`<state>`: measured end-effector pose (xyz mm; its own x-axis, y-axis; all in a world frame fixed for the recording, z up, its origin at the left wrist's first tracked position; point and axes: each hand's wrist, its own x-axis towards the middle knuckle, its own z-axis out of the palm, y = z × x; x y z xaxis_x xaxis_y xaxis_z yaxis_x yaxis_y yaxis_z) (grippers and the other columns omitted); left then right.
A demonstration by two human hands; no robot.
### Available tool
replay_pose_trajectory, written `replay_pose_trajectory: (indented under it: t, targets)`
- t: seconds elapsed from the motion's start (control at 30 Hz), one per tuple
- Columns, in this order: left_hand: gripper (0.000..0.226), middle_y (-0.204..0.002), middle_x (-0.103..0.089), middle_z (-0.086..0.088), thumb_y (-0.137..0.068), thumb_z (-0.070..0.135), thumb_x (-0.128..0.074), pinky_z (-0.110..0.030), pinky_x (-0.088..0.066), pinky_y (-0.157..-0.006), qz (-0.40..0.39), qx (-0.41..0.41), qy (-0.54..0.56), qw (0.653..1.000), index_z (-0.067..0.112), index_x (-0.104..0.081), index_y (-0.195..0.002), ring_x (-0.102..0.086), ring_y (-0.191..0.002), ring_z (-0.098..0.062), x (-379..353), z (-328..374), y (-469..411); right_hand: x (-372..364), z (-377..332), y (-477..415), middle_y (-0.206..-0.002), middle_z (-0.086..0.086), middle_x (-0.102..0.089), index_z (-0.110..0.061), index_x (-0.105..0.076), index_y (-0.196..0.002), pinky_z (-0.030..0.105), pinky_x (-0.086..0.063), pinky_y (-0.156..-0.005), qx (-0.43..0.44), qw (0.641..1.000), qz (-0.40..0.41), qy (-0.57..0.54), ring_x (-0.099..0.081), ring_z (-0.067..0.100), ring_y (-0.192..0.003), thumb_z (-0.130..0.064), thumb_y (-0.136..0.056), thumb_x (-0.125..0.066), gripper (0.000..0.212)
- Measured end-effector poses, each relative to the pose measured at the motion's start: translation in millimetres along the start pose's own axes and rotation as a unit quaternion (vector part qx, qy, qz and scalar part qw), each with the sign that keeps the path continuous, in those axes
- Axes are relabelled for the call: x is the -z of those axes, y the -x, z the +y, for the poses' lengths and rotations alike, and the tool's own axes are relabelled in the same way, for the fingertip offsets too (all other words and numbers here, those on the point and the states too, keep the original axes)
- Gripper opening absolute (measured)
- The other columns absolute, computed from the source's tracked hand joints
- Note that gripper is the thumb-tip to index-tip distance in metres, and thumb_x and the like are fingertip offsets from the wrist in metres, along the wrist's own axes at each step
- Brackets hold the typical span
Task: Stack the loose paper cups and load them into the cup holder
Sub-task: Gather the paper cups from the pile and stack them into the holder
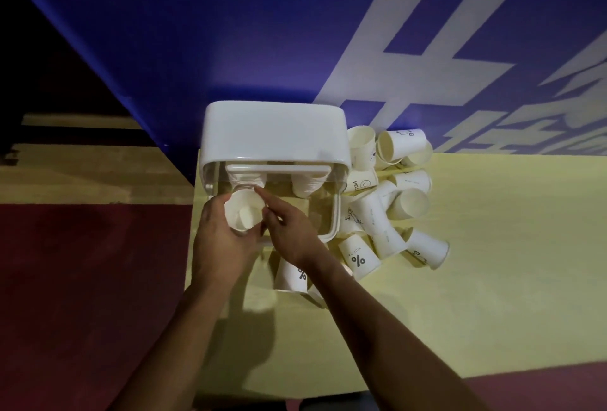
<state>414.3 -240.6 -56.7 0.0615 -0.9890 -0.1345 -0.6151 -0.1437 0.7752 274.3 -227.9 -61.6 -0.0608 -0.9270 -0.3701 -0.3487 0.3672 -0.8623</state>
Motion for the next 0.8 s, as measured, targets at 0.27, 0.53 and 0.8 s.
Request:
replay_pose_trajectory:
  t: [0.27,0.53,0.8]
  targets:
    - [0.088,-0.138,-0.055,-0.009,-0.069,0.031,-0.094,-0.039,-0.048,-0.094,-0.021,-0.025,-0.022,0.999,0.019,-0.048,-0.143,-0.054,-0.123,-0.028,8,1,0,36,6,37,-0.155,-0.005,-0.05,-0.036,-0.039,-0.156,0.036,-0.046,-0.112,0.006,1.0,0.002,0.007,-0.056,0.013,-0.134,-0.049,-0.106,-0.047,0.052]
    - [0.065,-0.131,-0.058,-0.006,-0.082,0.055,-0.068,-0.032,-0.047,-0.096,-0.042,-0.195,-0.013,0.98,0.013,-0.057,-0.131,-0.053,-0.123,-0.022,-51,89,63,130,74,118,-0.099,-0.01,-0.078,-0.033,-0.069,-0.121,0.03,-0.058,-0.085,-0.079,0.975,0.195,-0.072,-0.073,0.004,-0.091,-0.028,-0.105,-0.057,0.02]
    - [0.073,-0.146,-0.048,-0.004,-0.085,0.051,-0.074,-0.03,-0.049,-0.093,-0.136,-0.22,-0.067,0.964,0.019,-0.043,-0.143,-0.048,-0.13,-0.02,-190,194,26,205,134,156,-0.091,-0.007,-0.078,-0.03,-0.073,-0.112,0.037,-0.06,-0.081,-0.135,0.947,0.269,-0.111,-0.073,0.011,-0.082,-0.023,-0.104,-0.058,0.018]
